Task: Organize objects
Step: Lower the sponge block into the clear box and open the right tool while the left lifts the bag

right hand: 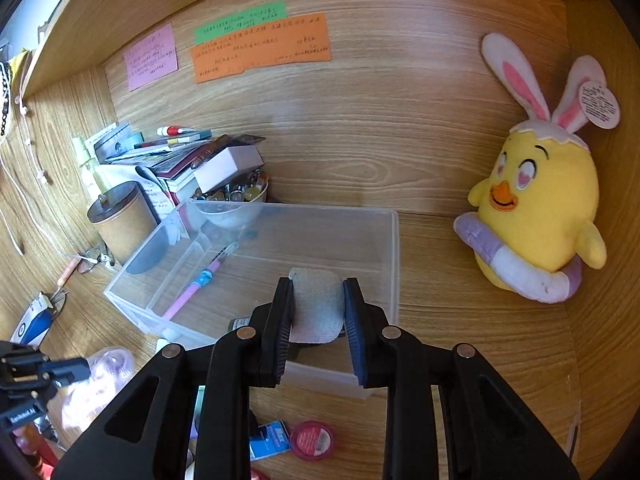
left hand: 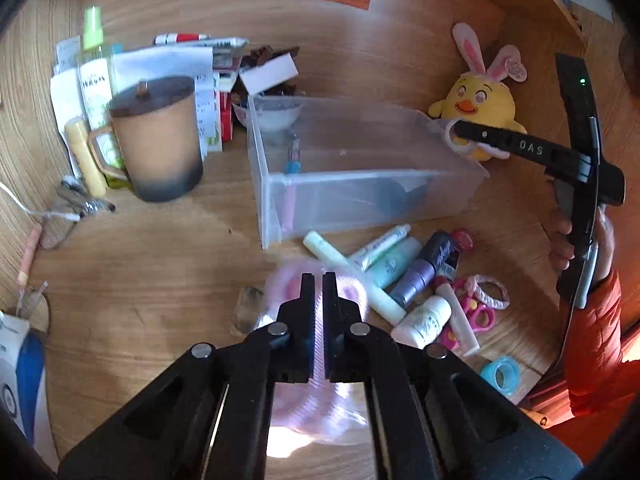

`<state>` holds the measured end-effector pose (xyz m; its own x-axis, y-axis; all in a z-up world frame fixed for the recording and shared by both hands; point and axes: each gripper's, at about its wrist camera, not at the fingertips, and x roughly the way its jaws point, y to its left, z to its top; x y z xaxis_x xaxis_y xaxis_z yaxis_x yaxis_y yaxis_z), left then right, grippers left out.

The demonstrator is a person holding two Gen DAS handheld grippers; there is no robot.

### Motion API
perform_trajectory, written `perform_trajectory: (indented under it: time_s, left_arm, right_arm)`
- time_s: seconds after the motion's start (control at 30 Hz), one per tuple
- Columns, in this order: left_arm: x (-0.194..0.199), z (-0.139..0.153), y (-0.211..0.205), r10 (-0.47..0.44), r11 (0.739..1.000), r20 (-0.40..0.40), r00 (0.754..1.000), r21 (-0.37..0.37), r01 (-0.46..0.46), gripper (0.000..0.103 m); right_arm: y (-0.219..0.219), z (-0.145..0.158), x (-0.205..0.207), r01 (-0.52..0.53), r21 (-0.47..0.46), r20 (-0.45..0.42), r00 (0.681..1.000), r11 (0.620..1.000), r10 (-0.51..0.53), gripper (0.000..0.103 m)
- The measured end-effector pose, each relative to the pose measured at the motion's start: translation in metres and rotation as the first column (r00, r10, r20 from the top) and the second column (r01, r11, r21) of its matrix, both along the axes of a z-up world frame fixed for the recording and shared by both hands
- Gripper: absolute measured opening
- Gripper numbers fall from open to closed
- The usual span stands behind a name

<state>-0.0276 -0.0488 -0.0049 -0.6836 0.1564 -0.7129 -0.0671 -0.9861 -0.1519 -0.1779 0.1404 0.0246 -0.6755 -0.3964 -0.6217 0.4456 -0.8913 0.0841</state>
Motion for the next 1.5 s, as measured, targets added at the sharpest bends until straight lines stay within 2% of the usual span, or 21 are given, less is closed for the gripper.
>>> perform_trajectory:
  time_s: [0.13, 0.17, 0.23, 0.27, 0.3, 0.43, 0.5, 0.67, 0.7, 0.8, 0.83, 0.9, 1.2, 1.3, 1.5]
  left_arm:
    - [-0.004, 0.007, 0.000, -0.029, 1.000, 0.007, 1.000, 0.003, 0.029, 0.003]
    - [-0.004, 0.005, 0.000, -0.031, 1.000, 0.013, 0.999, 0.002, 0.031, 0.008]
    - [-0.002, -0.004, 0.002, -0.030, 0.999, 0.046, 0.998, -0.025, 0.031, 0.029]
    - [0.000, -0.010, 0.004, -0.026, 0.999, 0.064, 0.998, -0.038, 0.028, 0.046]
    - [0.002, -0.015, 0.005, -0.026, 0.998, 0.080, 0.996, -0.046, 0.030, 0.057]
    - [0.008, -0.035, 0.011, -0.049, 0.996, 0.144, 0.988, -0.064, 0.058, 0.063]
    - [0.008, -0.042, 0.013, -0.048, 0.994, 0.152, 0.987, -0.091, 0.063, 0.071]
    - [-0.003, -0.059, 0.015, -0.049, 0.992, 0.185, 0.982, -0.104, 0.069, 0.073]
    - [-0.005, -0.061, 0.014, -0.047, 0.992, 0.186, 0.981, -0.104, 0.067, 0.074]
    - [-0.009, -0.063, 0.016, -0.045, 0.990, 0.167, 0.985, -0.121, 0.066, 0.073]
    - [-0.010, -0.063, 0.016, -0.046, 0.990, 0.156, 0.987, -0.125, 0.066, 0.072]
    - [-0.011, -0.064, 0.018, -0.048, 0.988, 0.137, 0.989, -0.138, 0.067, 0.064]
    - [-0.004, -0.052, 0.009, 0.010, 0.997, 0.082, 0.997, -0.077, -0.004, 0.055]
    - [-0.002, -0.040, 0.005, 0.027, 0.998, 0.056, 0.998, -0.052, -0.024, 0.045]
    - [-0.003, -0.024, -0.003, 0.051, 0.999, 0.013, 0.999, 0.000, -0.051, 0.045]
  right_arm:
    - [-0.009, -0.001, -0.005, -0.016, 0.028, -0.002, 1.000, 0.999, 0.016, 0.023]
    - [-0.011, -0.002, -0.006, -0.019, 0.036, -0.002, 1.000, 0.999, 0.019, 0.023]
    - [-0.015, -0.005, -0.010, -0.028, 0.054, 0.004, 1.000, 0.998, 0.028, 0.023]
    - [-0.017, -0.006, -0.012, -0.034, 0.062, 0.010, 0.999, 0.998, 0.033, 0.023]
    - [-0.019, -0.008, -0.015, -0.042, 0.069, 0.018, 0.999, 0.997, 0.040, 0.023]
    - [-0.026, -0.020, -0.025, -0.049, 0.106, 0.055, 0.998, 0.993, 0.043, 0.023]
    - [-0.029, -0.026, -0.028, -0.057, 0.114, 0.077, 0.996, 0.992, 0.048, 0.023]
    - [-0.032, -0.032, -0.028, -0.064, 0.132, 0.107, 0.993, 0.989, 0.050, 0.023]
    - [-0.032, -0.032, -0.027, -0.066, 0.133, 0.111, 0.992, 0.989, 0.051, 0.026]
    - [-0.030, -0.032, -0.024, -0.067, 0.130, 0.118, 0.992, 0.989, 0.051, 0.047]
    - [-0.029, -0.031, -0.022, -0.061, 0.129, 0.107, 0.993, 0.990, 0.047, 0.051]
    - [-0.027, -0.028, -0.017, -0.059, 0.131, 0.095, 0.994, 0.990, 0.047, 0.053]
    - [-0.017, -0.018, 0.004, -0.062, 0.119, 0.058, 0.997, 0.991, 0.055, 0.058]
    - [-0.011, -0.014, 0.014, -0.066, 0.102, 0.043, 0.997, 0.993, 0.062, 0.059]
    - [-0.004, -0.007, 0.030, -0.073, 0.080, 0.017, 0.997, 0.994, 0.072, 0.060]
